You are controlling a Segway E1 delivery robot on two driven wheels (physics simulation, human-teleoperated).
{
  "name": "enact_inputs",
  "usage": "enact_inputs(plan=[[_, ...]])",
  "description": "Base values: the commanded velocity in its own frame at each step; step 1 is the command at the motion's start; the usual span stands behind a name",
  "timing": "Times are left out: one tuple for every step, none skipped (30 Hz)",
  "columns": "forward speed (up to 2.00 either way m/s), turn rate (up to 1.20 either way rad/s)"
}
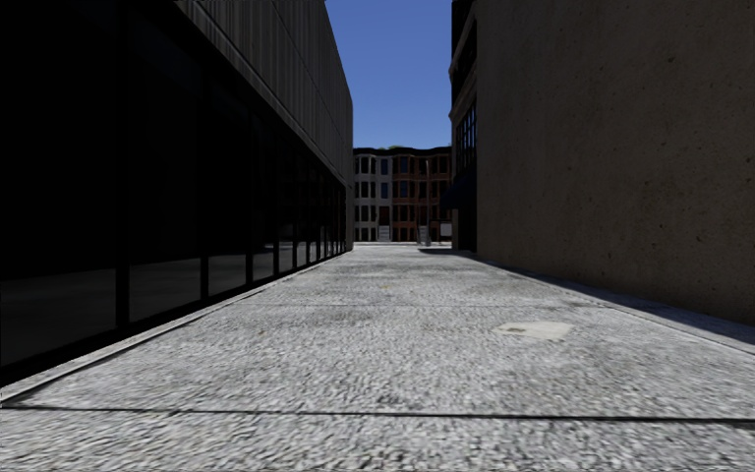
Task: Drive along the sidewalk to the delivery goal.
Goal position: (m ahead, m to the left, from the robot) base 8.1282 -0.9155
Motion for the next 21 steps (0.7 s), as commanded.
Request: enact_inputs(plan=[[2.0,-0.27],[2.0,-0.27],[2.0,-0.27],[2.0,-0.27],[2.0,-0.27],[2.0,-0.27],[2.0,-0.27],[2.0,-0.27],[2.0,-0.27],[2.0,-0.27],[2.0,-0.27],[2.0,-0.24],[2.0,-0.1],[2.0,0.0],[2.0,0.0],[2.0,0.0],[2.0,0.0],[2.0,0.0],[2.0,0.0],[2.0,-0.03],[2.0,-0.19]])
